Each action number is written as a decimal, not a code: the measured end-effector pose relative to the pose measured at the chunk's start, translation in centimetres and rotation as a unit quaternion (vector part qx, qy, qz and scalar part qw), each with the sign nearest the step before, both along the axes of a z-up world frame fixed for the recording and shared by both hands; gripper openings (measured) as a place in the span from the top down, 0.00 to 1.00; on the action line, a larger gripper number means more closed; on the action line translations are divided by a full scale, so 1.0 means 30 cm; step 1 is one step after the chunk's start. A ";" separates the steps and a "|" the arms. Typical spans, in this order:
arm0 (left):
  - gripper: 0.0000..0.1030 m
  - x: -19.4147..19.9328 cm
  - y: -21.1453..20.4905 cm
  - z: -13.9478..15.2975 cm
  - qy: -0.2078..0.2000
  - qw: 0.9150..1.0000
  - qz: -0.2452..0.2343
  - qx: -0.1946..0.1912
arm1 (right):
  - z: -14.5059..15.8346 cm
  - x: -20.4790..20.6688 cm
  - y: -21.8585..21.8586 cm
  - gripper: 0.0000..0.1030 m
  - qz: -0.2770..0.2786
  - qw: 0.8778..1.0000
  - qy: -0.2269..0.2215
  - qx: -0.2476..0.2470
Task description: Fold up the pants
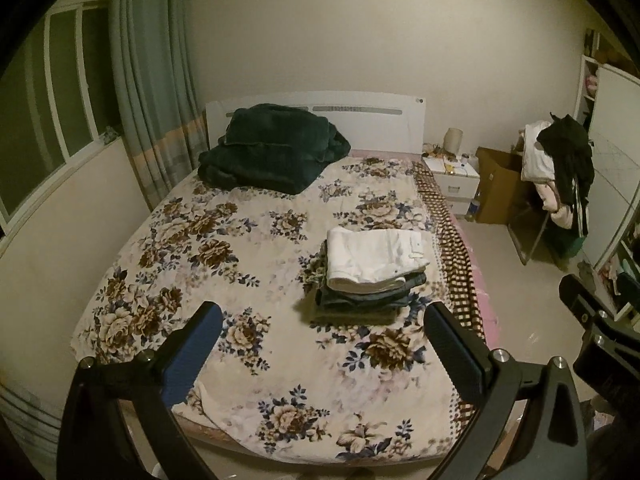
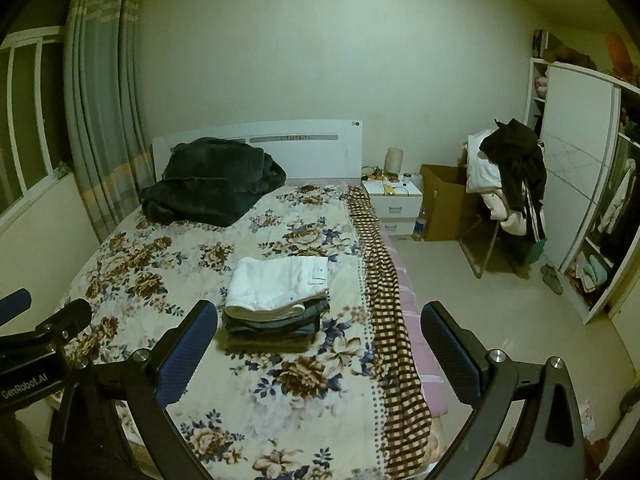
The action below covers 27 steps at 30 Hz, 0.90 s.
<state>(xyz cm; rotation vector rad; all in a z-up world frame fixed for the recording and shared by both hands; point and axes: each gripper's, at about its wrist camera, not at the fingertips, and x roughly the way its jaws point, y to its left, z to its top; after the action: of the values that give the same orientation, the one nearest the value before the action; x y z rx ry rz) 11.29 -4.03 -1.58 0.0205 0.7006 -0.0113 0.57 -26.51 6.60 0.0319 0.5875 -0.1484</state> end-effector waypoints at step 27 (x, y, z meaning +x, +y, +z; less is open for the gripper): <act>0.00 0.033 0.039 -0.036 0.015 1.000 -0.002 0.004 | -0.115 0.155 0.057 0.00 0.011 1.000 0.028 0.008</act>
<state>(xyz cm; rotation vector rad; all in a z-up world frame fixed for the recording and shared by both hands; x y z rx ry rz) 12.29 -2.85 -2.66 0.0296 0.7301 -0.0128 5.21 -24.79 3.15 0.0367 0.6446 -0.1241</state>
